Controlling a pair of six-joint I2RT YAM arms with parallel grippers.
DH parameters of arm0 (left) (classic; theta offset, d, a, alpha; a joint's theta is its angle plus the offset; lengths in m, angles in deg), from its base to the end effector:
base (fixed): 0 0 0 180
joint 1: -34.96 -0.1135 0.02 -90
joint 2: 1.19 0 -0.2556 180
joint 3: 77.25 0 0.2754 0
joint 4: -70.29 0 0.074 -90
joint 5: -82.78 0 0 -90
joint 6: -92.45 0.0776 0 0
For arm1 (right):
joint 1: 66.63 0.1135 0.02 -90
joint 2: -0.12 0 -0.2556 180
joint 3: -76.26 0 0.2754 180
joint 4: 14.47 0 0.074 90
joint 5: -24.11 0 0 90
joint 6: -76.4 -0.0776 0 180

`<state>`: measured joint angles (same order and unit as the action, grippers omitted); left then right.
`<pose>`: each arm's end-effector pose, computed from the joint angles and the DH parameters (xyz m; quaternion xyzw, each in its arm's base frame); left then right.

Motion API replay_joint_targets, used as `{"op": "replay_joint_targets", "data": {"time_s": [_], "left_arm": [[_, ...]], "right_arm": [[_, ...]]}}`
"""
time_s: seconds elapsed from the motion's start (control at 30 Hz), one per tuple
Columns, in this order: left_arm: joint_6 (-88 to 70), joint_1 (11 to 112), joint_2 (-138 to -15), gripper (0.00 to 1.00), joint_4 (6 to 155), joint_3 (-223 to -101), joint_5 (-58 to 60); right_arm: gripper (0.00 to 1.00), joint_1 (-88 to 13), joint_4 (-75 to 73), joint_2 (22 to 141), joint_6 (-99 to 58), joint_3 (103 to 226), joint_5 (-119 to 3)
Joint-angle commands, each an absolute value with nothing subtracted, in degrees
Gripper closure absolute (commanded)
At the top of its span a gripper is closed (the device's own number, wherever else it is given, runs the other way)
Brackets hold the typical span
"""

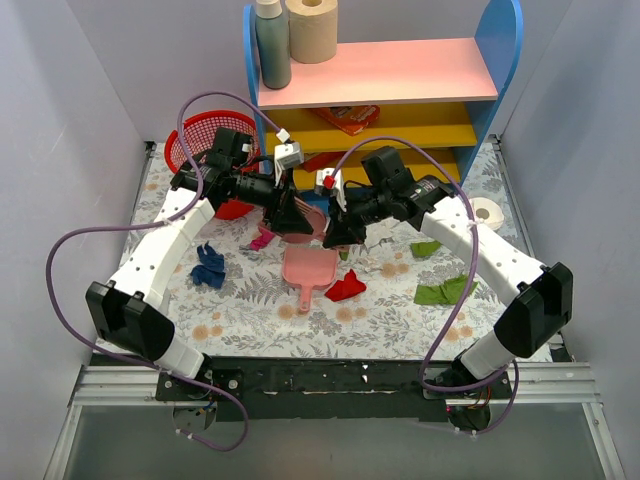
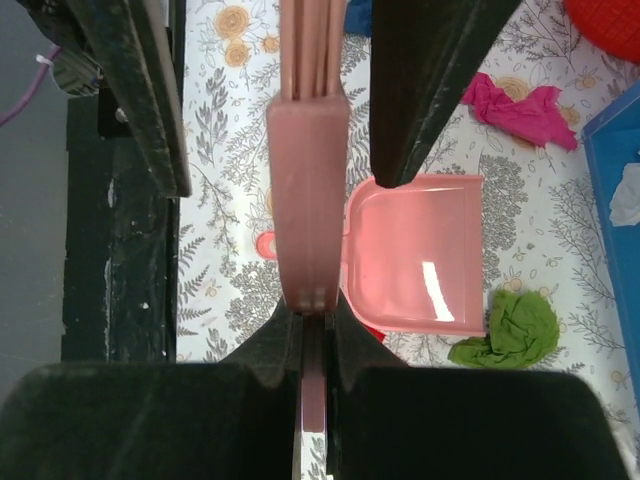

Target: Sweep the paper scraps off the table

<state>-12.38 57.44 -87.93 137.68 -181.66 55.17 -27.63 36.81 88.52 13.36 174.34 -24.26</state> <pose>0.2869 -0.1931 0.3684 0.2315 0.7894 -0.5549 0.1235 0.2652 0.2811 0.3277 -0.5863 0.6359 0.3625 0.3471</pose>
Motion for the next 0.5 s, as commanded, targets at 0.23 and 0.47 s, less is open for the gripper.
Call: {"op": "replay_joint_targets", "data": {"time_s": [0.23,0.47], "left_arm": [[-12.9,57.8,-85.8,1.0,134.4,-180.2,57.6],[-21.5,54.7,-80.7,1.0,126.7,-173.3,59.9]], "right_arm": [[0.97,-28.4,34.9,89.5,7.8,178.0,-20.1],[0.28,-35.2,29.6,87.3,-5.2,173.4,-17.6]]}}
